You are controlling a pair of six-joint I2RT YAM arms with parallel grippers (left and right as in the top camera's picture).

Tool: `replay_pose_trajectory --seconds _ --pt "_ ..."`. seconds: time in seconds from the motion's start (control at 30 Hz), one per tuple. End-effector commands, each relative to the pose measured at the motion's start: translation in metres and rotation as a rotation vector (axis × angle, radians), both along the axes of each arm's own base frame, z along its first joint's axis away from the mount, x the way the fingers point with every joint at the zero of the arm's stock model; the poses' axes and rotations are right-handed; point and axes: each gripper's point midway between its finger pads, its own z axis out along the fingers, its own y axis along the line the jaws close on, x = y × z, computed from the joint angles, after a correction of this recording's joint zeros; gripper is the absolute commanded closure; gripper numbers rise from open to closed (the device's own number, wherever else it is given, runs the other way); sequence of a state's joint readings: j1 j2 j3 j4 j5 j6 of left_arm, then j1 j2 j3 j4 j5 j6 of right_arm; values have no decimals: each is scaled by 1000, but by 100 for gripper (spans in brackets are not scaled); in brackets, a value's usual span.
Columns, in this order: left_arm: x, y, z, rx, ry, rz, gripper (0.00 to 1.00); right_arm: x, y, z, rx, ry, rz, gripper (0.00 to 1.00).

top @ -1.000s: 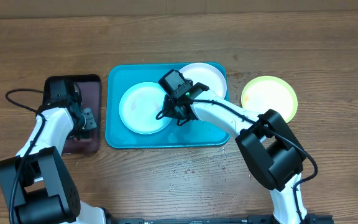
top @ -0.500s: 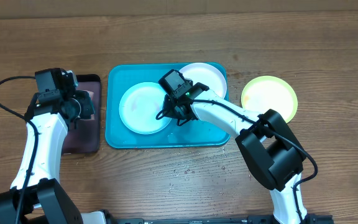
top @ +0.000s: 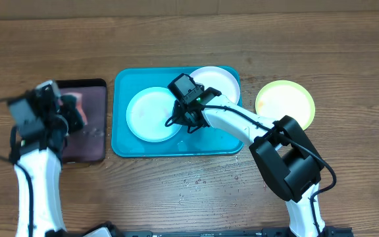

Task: Clean dirty plates on tray and stack at the side
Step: 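Lift the wet sponge out of the basin with the left gripper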

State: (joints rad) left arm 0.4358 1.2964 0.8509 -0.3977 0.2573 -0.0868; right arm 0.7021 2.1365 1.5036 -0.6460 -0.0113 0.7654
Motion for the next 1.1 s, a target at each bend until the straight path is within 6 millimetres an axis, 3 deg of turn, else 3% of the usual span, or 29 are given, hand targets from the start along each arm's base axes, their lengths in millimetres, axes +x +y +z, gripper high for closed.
replay_pose_trajectory --seconds 0.0,0.23,0.7,1.07 --pt "-6 -13 3 -70 -108 -46 96 -7 -8 -12 -49 19 12 96" --pt "1 -8 3 -43 -187 -50 96 -7 -8 -12 -49 19 12 96" --pt "3 -7 0 -310 -183 187 96 -5 -9 -12 -54 13 9 96" --pt "3 -7 0 -329 -182 204 96 -5 -9 -12 -54 13 9 96"
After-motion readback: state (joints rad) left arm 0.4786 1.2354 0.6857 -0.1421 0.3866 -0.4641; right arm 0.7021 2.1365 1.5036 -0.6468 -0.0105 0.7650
